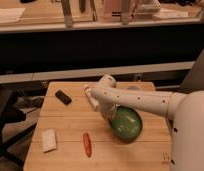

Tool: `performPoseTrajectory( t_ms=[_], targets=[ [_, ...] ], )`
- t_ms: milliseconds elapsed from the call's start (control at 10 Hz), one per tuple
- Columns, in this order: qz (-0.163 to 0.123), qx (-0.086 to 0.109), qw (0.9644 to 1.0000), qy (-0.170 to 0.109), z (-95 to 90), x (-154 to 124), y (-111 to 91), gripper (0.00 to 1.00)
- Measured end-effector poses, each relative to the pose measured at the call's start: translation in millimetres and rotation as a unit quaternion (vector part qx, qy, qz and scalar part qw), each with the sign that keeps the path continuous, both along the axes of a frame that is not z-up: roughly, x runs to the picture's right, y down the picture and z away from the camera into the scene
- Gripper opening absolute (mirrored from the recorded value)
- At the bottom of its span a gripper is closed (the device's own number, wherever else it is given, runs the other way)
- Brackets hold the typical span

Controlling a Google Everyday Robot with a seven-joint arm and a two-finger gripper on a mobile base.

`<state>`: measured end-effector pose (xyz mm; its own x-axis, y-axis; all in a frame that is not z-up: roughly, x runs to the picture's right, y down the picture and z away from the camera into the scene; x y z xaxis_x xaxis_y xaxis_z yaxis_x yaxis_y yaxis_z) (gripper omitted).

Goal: Drag the ceramic bowl in a circle

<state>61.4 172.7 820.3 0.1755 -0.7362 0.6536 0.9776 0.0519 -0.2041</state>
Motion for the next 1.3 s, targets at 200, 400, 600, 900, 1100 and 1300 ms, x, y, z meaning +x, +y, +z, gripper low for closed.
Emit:
performPoseTrajectory(
  t_ms=[200, 400, 600, 900, 1100, 1300],
  targets=[
    [-0.004, 0.002, 1.0000, -0.003, 0.8, 5.0, -1.7, 0.00],
    [-0.005, 0.002, 1.0000, -0.004, 0.9, 0.2, -2.4, 0.00],
    [-0.004, 0.002, 1.0000, -0.003, 1.0, 1.0, -3.0, 0.00],
    [-0.006, 0.002, 1.0000, -0.006, -0.4, 3.5, -2.6, 0.00],
    [-0.008, 0.003, 0.9999, -0.007, -0.5, 3.8, -3.1, 0.00],
    [-0.009, 0.003, 0.9999, -0.008, -1.7, 6.6, -2.7, 0.00]
  ],
)
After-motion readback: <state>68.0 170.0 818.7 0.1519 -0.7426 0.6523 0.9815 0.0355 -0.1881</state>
